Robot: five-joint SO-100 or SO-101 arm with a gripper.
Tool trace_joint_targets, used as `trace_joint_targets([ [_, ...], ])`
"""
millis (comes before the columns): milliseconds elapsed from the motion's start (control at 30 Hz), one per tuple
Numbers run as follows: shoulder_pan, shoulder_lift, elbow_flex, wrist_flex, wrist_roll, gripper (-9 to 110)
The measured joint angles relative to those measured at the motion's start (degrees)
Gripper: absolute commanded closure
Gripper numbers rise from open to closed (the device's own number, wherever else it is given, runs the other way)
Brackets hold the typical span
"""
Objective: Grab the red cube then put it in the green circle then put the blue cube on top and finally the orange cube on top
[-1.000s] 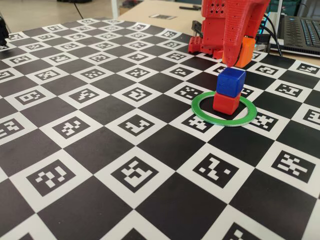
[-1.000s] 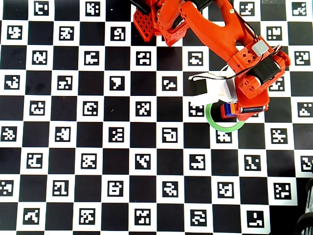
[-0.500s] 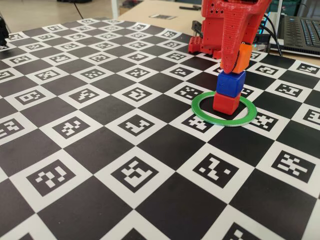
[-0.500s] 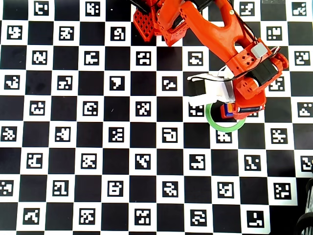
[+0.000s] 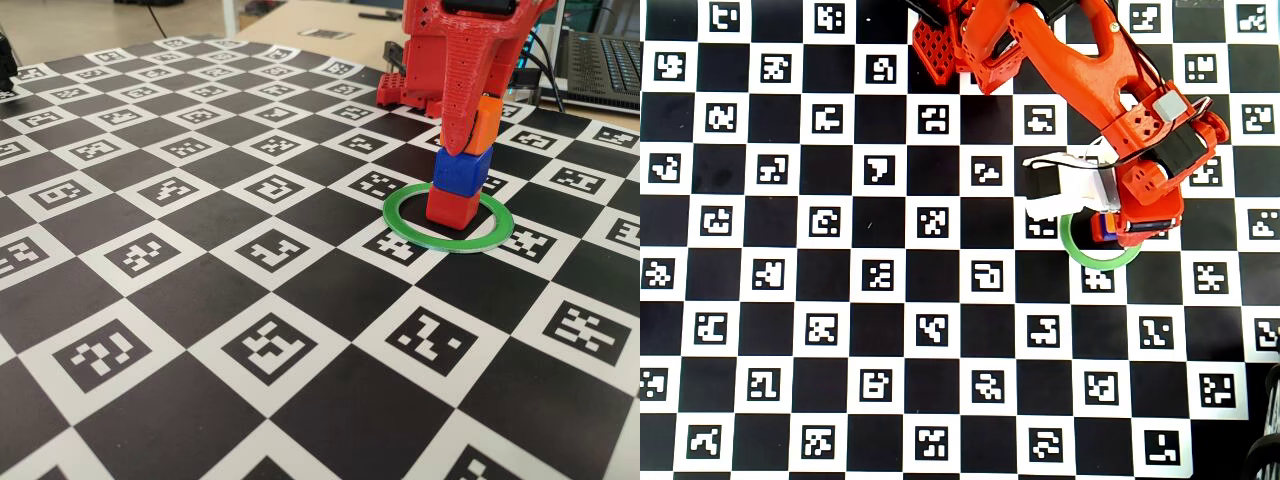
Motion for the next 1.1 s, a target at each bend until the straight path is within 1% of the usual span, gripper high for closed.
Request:
trace_joint_targets([
  [233, 0.0, -0.1, 0.6, 0.0, 2.5, 52],
  [300, 0.0, -0.1, 1.0, 0.7, 3.3, 46],
  [500, 0.0, -0.1, 1.1, 2.6, 3.8, 44],
  [733, 0.0, 0.4, -3.3, 9.8, 3.3, 44],
  [933, 1.9, 6.2, -8.5, 14.8, -2.4, 46],
  [1100, 8.3, 10.9, -10.7, 17.6, -9.0, 48],
])
